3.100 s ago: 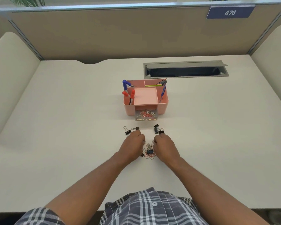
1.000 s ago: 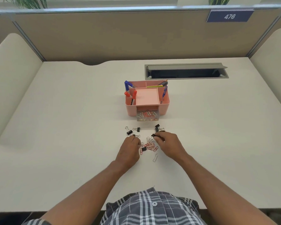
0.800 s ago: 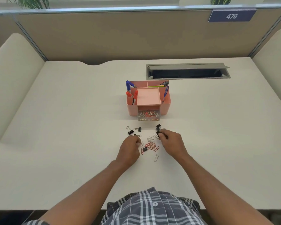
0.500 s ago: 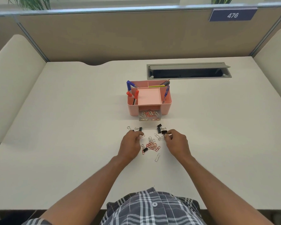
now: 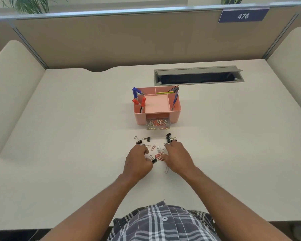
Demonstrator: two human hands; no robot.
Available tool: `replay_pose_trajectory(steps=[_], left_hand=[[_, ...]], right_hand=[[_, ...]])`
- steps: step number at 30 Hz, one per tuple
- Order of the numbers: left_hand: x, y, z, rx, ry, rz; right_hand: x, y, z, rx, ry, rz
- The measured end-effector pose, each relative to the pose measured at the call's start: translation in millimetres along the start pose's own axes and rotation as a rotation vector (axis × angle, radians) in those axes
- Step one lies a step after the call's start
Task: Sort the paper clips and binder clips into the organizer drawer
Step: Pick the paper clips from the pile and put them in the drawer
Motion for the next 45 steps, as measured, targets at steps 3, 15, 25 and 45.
replay_pose_trajectory(steps=[3,15,25,45], left_hand=[[12,5,-13,0.03,0.039,0.173],[13,4,-2,0.063,0.039,0.239],[11,7,0,0.097,0.097,0.191],[-72,-69,80,0.239,-0.146,0.094]], right_hand=[[5,8,4,0.048,0.04,-0.071],[8,7,7,-0.069,-0.011,-0.067],[-21,-7,7,0.089,-0.017,0.506],[-99,35,54,-0.117,-0.256,0.304]])
Point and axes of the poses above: each hand's wrist, its own z-axis towards the middle knuckle, its own x-axis out of the palm, y = z × x, the point moved 1 cm from there along z, towards the middle knuckle, and after that the axes turned 15 degrees about y, right-handed, at the moved point
